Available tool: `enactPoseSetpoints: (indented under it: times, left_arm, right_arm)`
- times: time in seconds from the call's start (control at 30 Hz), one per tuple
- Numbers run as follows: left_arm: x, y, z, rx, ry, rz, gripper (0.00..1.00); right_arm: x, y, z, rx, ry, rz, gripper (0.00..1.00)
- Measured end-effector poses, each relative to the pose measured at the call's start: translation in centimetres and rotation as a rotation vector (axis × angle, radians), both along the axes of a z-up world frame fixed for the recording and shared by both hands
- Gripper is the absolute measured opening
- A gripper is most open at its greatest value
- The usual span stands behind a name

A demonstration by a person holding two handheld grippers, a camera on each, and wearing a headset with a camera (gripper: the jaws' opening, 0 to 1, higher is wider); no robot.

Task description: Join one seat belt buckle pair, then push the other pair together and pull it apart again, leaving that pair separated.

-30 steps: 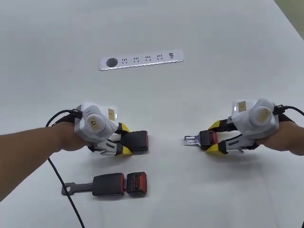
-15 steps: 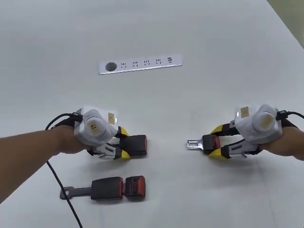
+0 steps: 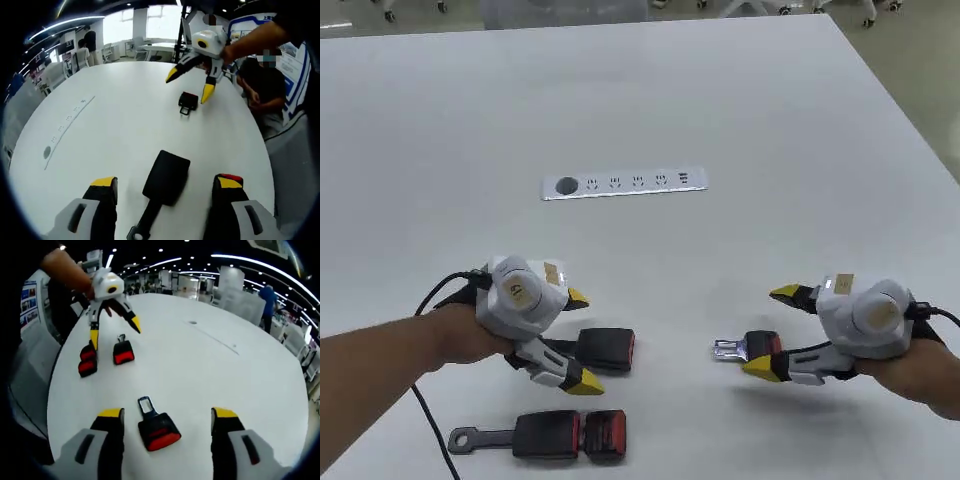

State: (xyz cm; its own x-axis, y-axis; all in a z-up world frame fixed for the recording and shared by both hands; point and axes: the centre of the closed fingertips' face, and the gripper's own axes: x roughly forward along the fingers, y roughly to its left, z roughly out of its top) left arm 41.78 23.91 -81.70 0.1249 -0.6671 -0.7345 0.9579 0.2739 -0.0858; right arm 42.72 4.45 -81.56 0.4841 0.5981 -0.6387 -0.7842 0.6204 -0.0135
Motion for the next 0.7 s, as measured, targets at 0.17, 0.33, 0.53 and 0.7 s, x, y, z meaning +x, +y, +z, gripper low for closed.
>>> enactPoseSetpoints:
  times: [0.17,0.33,0.53,0.7]
  left_arm:
    - [0.6,1.5,1.9,-0.09,-0.007,0.22,1.0]
    - [-0.1,3.8,3.6,-0.168,-0.015,0.383,1.0]
    - [-2.6,6.7,4.9,-0.225,-0.012,0.498,1.0]
    - [-4.8,8.7,5.8,-0.232,-0.033,0.516,1.0]
  right_arm:
    - [0.3,0.3,1.4,0.039,-0.055,-0.143,0.8]
    - [-1.2,1.2,2.4,0.044,-0.08,-0.197,0.84]
    - [-2.7,2.1,3.4,0.065,-0.101,-0.239,0.92]
    - [-4.2,2.7,4.5,0.088,-0.119,-0.259,0.96]
